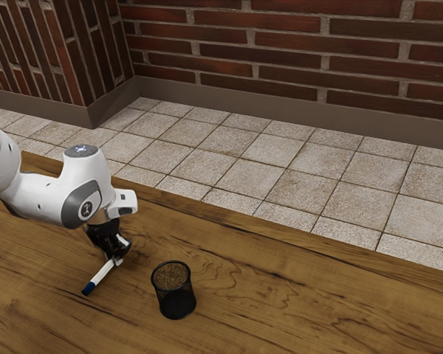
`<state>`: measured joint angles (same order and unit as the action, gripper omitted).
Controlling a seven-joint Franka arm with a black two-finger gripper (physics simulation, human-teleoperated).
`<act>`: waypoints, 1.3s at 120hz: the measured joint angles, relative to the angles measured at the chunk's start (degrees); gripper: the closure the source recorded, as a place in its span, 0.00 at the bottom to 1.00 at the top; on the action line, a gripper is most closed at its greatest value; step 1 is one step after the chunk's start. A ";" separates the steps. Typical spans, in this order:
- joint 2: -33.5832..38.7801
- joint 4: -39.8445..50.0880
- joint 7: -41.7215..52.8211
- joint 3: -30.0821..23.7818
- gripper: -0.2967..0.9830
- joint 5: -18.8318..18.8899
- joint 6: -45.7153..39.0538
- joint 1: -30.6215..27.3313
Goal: Put the marker into the pen holder.
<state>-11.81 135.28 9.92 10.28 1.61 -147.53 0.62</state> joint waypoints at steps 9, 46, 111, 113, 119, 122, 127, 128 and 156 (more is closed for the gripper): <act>0.25 -0.06 -0.08 0.00 0.73 0.02 0.02 0.00; 1.50 -0.08 -1.26 0.07 0.82 0.69 -0.07 0.30; 21.14 -0.84 -7.40 -0.54 0.85 1.84 4.07 16.39; 21.21 -1.01 -7.71 -0.57 0.85 1.87 4.11 17.02; 21.30 -1.63 -8.66 -0.64 0.85 1.97 4.22 18.64; 21.31 -1.84 -9.13 -0.66 0.85 2.00 4.27 19.26; 21.28 -2.03 -9.89 -0.70 0.84 2.03 4.34 20.12; 21.28 -2.05 -10.05 -0.71 0.84 2.03 4.35 20.29; 20.90 -1.09 -14.19 -0.80 0.83 2.18 4.95 22.60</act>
<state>9.09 134.19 -4.28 9.48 3.79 -142.58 23.22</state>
